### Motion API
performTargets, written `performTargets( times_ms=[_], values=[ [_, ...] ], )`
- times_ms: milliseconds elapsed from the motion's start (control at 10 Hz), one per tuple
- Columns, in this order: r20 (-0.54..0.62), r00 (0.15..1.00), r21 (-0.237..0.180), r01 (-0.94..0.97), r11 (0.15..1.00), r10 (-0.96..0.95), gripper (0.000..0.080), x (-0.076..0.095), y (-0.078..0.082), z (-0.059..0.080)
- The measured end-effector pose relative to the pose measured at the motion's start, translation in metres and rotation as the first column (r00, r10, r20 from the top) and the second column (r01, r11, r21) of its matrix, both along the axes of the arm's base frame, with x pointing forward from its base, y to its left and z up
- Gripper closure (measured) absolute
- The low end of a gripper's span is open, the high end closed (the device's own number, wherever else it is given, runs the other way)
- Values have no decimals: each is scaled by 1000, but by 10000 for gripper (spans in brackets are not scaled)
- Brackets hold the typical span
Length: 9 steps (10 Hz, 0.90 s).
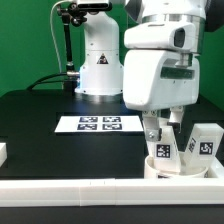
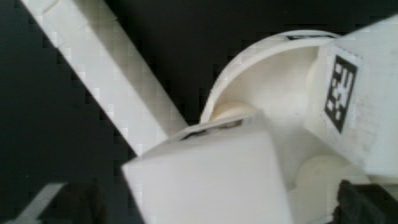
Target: Assemble stool
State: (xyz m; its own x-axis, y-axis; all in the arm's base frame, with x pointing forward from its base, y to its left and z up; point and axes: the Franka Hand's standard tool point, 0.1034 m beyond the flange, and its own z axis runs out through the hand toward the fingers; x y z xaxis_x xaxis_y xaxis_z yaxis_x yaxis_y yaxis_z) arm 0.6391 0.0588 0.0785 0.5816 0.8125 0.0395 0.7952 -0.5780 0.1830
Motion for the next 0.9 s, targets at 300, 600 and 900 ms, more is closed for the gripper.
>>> performTargets(
  times_ms=[300, 600, 900],
  values=[
    [1, 999, 8, 40, 999, -40, 153, 0, 2, -2],
    [1, 997, 15, 82, 997, -82, 460, -1, 1, -3],
    [7, 972, 44, 236, 971, -236, 460, -1, 1, -3]
  ],
)
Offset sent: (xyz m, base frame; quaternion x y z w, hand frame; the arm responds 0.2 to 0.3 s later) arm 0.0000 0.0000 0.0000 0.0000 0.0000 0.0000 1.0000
